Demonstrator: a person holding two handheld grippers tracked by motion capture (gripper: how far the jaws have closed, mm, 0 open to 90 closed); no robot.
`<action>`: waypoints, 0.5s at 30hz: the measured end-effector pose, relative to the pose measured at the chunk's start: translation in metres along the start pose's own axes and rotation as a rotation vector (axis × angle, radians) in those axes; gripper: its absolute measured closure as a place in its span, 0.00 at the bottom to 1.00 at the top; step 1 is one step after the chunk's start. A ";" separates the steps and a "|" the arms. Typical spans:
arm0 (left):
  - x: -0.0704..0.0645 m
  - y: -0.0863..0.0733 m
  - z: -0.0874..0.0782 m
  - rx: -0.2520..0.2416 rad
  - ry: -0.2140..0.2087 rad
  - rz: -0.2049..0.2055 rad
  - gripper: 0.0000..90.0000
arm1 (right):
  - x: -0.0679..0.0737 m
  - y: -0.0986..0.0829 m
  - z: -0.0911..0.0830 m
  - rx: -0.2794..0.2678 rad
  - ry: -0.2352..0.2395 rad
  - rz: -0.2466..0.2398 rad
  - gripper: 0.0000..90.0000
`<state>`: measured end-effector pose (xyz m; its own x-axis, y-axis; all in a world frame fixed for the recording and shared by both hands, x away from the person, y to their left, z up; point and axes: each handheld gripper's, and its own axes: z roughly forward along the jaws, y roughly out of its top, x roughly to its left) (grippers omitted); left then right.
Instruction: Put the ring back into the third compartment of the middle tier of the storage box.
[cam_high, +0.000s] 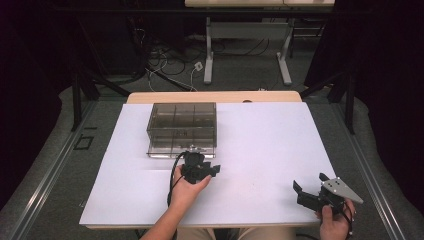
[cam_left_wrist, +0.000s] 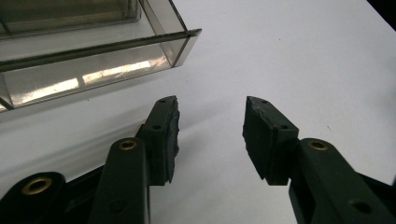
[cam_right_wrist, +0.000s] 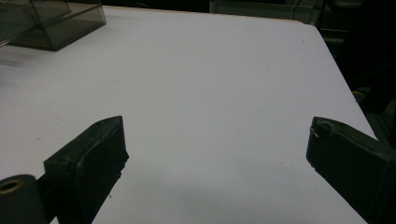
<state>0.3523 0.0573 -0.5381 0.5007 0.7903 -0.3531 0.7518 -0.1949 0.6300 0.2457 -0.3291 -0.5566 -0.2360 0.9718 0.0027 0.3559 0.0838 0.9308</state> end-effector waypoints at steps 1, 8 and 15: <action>0.001 0.000 0.001 0.009 0.003 -0.008 0.63 | 0.000 0.000 0.000 0.000 0.001 -0.001 0.05; 0.005 -0.001 0.005 0.023 0.018 -0.026 0.68 | 0.000 0.000 0.000 -0.001 -0.001 0.001 0.05; 0.007 -0.002 0.008 0.033 0.026 -0.038 0.73 | 0.000 0.000 0.001 -0.001 -0.002 -0.002 0.05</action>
<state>0.3582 0.0583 -0.5473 0.4608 0.8121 -0.3580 0.7840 -0.1834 0.5931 0.2462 -0.3286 -0.5571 -0.2348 0.9721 0.0004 0.3542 0.0852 0.9313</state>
